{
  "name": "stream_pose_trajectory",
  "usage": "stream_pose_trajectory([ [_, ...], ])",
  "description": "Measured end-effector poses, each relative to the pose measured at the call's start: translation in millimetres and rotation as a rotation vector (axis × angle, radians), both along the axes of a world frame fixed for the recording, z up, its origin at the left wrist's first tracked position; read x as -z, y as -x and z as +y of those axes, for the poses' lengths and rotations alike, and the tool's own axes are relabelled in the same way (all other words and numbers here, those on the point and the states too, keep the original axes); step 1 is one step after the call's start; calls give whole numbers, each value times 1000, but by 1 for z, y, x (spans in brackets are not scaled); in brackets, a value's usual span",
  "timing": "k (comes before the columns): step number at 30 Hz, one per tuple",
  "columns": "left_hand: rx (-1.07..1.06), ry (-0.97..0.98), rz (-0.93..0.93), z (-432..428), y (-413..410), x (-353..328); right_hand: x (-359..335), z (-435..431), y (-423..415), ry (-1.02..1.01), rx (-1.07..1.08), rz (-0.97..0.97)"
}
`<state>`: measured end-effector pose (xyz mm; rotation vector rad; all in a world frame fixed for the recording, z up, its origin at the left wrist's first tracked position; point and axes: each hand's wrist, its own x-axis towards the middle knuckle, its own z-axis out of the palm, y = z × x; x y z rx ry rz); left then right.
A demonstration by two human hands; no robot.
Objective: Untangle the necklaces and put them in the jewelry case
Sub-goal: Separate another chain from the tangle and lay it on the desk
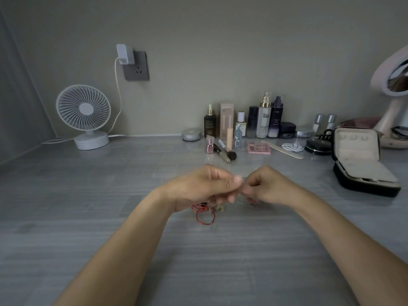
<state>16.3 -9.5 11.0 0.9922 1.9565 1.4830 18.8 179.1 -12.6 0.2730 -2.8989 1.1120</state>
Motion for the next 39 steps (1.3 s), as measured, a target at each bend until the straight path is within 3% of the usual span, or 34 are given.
stream_pose_trajectory([
  [4, 59, 292, 65, 3, -2, 4, 3, -7, -2, -239, -14, 60],
  [6, 36, 354, 83, 3, 0, 5, 5, -10, -2, -232, -29, 112],
  [11, -351, 261, 183, 1, 14, 7, 21, -19, 7, -291, -21, 258],
  [14, -508, 291, 303, 0, 24, 14, 26, -29, 12, -347, -34, 216],
  [19, -353, 628, 367, -3, 22, 23, 30, -34, 11, -472, -33, 211],
  [21, -341, 699, 408, -5, 22, 22, 27, -31, 10, -372, -18, 219],
  [25, -326, 794, 447, -8, 24, 18, 12, -26, 7, 146, 14, 193],
  [28, -318, 840, 445, -10, 24, 16, 5, -24, 4, 394, 11, 219],
  [31, -312, 773, 439, -12, 24, 15, 2, -25, 2, 519, -27, 222],
  [35, -262, 398, 283, -4, 21, 17, -2, -25, 1, 553, -47, 252],
  [39, -394, 132, 126, -5, 25, 11, -5, -20, 1, 547, -9, 286],
])
